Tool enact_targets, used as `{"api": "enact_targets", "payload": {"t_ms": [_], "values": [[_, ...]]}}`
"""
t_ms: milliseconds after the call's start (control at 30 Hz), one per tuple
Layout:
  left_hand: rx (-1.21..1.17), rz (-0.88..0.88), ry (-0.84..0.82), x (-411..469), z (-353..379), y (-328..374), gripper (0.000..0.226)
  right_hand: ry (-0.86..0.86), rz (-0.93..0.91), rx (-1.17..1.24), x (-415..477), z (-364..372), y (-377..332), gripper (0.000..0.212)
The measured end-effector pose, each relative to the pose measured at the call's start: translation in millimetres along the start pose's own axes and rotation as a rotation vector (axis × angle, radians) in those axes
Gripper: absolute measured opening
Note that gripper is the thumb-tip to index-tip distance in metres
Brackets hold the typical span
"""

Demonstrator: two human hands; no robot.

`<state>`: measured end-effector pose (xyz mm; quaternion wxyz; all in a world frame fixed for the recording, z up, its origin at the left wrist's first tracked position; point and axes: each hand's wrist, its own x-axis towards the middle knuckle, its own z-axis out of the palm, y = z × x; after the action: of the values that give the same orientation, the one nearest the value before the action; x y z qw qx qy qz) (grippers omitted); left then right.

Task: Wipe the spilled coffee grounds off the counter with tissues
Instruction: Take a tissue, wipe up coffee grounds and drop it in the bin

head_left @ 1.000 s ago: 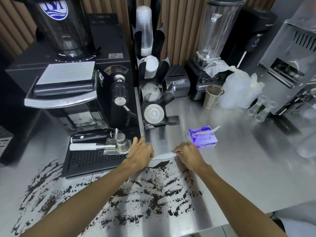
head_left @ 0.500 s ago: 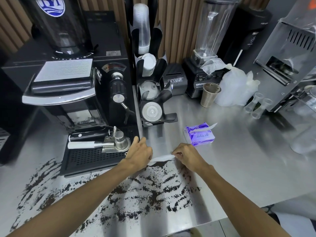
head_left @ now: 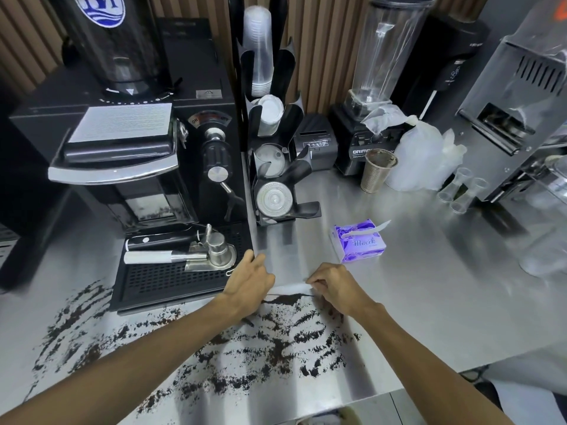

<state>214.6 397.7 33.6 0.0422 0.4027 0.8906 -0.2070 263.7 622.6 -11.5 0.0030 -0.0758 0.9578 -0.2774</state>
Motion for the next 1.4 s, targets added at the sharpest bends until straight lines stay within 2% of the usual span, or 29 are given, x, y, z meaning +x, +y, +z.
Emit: {"api": "enact_targets", "payload": {"t_ms": [133,333,467,600,867,1067,1267,1400], "values": [[0.058,0.002,-0.051,-5.3,-5.8,5.9,0.01,0.052,-0.015,-0.036,7.2,8.0,-2.9,0.021],[0.026,-0.013,-0.068,-19.4,1.8,5.4,0.009,-0.056,-0.032,-0.011,-5.1,14.0,-3.8,0.018],[0.008,-0.047,-0.013,-19.3,-9.0,-1.2,0.011,0.043,-0.012,0.006,5.1,9.5,-3.3,0.021],[0.008,-0.052,-0.075,-19.1,-9.6,5.0,0.012,0.082,0.002,-0.046,15.9,15.7,-10.9,0.022],[-0.021,-0.077,-0.07,-33.1,6.4,7.2,0.018,-0.053,-0.066,0.003,0.6,20.8,-8.0,0.018],[-0.242,-0.106,0.045,-10.4,-3.1,7.1,0.018,0.079,0.011,0.011,8.5,-4.3,2.4,0.022],[-0.355,-0.006,0.106,30.4,-16.6,18.4,0.025,0.163,0.111,-0.058,-14.0,-14.5,27.4,0.02],[-0.472,0.049,0.114,41.1,0.6,15.4,0.033,0.146,0.163,-0.061,-34.7,-7.5,25.4,0.02]]}}
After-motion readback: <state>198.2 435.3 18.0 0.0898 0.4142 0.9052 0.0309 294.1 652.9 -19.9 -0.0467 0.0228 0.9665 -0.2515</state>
